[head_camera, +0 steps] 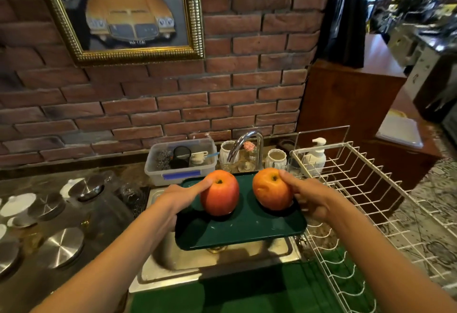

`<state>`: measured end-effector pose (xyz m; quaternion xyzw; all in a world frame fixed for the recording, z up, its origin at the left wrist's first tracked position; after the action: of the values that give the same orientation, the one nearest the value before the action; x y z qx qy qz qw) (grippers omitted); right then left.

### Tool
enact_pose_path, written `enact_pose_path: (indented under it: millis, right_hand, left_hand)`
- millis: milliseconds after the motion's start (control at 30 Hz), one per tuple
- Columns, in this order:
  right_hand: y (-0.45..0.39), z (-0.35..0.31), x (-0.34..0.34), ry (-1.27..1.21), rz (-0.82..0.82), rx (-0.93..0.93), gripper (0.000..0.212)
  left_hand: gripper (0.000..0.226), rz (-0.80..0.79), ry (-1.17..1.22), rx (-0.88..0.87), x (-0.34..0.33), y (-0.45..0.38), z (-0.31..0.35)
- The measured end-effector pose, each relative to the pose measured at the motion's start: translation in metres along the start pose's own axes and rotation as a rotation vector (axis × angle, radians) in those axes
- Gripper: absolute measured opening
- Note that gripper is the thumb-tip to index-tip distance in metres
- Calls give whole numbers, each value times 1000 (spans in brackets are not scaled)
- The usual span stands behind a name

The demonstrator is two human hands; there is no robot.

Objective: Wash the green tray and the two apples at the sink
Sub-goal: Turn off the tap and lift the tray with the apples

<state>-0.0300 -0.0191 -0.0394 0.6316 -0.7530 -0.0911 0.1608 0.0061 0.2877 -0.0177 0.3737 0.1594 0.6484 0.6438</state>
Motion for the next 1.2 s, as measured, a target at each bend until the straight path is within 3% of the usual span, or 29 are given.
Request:
enact_pose_path:
  millis: [167, 233, 367, 500, 600, 700, 833, 1000, 1100, 1200]
  right_hand:
    - [-2, -36, 37, 19, 22, 34, 128]
    - [-3, -50, 55, 29, 0, 42, 122]
    - [-12, -69, 101, 53, -54, 19, 106]
    - [-28, -84, 151, 90, -71, 55, 119]
    - [-40, -90, 188, 77, -69, 79, 113]
    - [-50, -88, 223, 128, -67, 90, 128]
    - [-62, -77, 261, 159, -88, 66, 116]
    - [-73, -58, 293, 163, -102, 31, 104]
    - [-77, -47, 302, 152, -111, 14, 98]
    - [-81, -36, 309, 144, -114, 0, 95]
  left_hand:
    - [123, 0, 17, -53, -19, 25, 41]
    - [131, 4, 16, -64, -33, 33, 58]
    - [110, 26, 11, -99, -72, 44, 88]
    - [111, 29, 26, -95, -117, 49, 110]
    - [119, 33, 52, -75, -154, 52, 118]
    - [125, 16, 107, -81, -191, 56, 124]
    - [114, 15, 119, -92, -233, 55, 129]
    - [141, 2, 72, -35, -268, 45, 126]
    - [120, 15, 53, -23, -281, 41, 124]
    - [119, 14, 30, 2, -290, 36, 123]
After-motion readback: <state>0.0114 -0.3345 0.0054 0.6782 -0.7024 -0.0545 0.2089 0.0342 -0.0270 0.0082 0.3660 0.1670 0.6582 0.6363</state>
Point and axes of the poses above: each hand's wrist, its own y-axis away from the middle knuckle, its own x-axis out of the back of the hand, z = x × y, the point moved 5 cm from there along -y, towards the middle knuckle, and after that the axes turned 12 degrees about x, right-handed, at the moved point
